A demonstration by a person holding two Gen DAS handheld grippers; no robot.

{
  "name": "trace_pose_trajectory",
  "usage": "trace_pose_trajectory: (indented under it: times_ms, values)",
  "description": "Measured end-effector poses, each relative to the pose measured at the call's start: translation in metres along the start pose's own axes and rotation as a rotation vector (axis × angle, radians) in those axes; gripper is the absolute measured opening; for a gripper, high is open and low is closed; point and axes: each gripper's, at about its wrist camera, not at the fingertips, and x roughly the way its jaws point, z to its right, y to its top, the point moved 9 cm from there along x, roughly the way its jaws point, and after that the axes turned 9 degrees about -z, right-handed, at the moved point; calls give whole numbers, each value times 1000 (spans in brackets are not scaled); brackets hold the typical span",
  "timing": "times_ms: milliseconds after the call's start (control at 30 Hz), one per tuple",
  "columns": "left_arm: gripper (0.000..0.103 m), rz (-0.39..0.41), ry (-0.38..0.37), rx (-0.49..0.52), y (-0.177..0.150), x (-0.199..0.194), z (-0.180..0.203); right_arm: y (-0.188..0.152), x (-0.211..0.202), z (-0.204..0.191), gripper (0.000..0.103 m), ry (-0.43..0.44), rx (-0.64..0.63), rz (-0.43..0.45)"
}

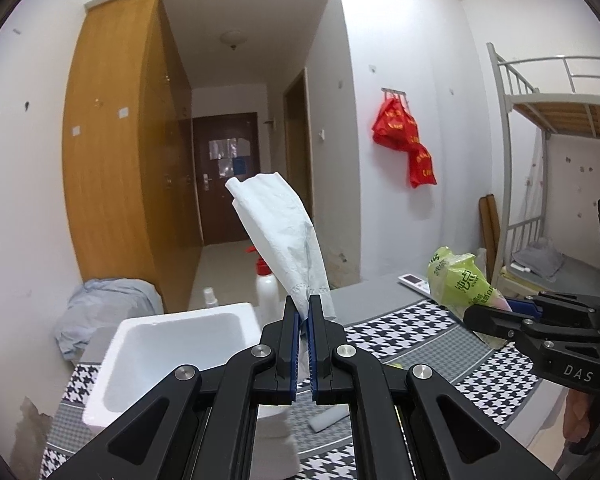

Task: Organize soft objects
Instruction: 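Carry the paper towels over the foam box with the left gripper while the right holds the packet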

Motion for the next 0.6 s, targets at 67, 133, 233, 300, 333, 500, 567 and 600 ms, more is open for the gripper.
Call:
trace_pose_trajectory:
  times_ms: [67,133,233,300,333,500,567,600]
  values:
    - [4,-1,12,-10,-1,-1,-8,2,3,-8,26,6,-11,1]
    - [4,0,24,-17,-2,-4,-17,3,6,-14,26,16,-21,1]
    - [4,4,44,-28,-5,-8,-29,6,9,-27,26,38,-43,7]
    - [4,2,57,-34,-6,-11,-37,7,13,-35,26,49,-53,6]
    - [4,2,62,-35,-6,-11,-41,8,15,-37,26,55,-55,4]
    - [4,-10,89,-55,-12,-13,-57,13,24,-52,26,83,-72,-3]
    - [4,-14,99,-62,-14,-14,-63,15,28,-57,26,95,-82,-5]
    - [4,-16,102,-66,-15,-14,-65,15,29,-59,26,99,-86,-6]
